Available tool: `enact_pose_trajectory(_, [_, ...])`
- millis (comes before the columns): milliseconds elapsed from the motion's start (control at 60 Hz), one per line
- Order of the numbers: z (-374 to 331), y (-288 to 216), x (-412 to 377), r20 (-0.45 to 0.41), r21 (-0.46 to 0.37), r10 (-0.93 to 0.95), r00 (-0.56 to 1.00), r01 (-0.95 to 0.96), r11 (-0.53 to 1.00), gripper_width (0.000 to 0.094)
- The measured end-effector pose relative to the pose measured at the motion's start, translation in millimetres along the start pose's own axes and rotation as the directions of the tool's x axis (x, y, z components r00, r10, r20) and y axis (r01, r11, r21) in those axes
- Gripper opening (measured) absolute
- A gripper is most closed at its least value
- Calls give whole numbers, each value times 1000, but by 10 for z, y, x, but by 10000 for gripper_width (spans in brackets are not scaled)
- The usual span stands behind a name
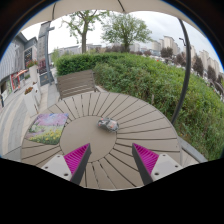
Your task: Arrange mouse
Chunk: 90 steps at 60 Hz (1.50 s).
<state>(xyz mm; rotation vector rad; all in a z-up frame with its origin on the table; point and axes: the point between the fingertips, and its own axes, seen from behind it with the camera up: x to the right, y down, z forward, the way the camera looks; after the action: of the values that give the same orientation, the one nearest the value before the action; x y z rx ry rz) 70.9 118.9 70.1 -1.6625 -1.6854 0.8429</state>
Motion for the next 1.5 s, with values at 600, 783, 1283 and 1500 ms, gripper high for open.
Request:
enact_pose_trajectory(600, [1655,-201,100,-11,25,-1,1000,2,1000,858])
enact_pose_trajectory(783, [1920,-358,171,-31,24,4,999,-4,1000,852])
enact_pose_trajectory(1283, [2328,-644,306,-65,8,40,997,-39,999,577])
enact_pose_trajectory(1500, [2014,-1023,83,-97,0,41,994,-41,999,359])
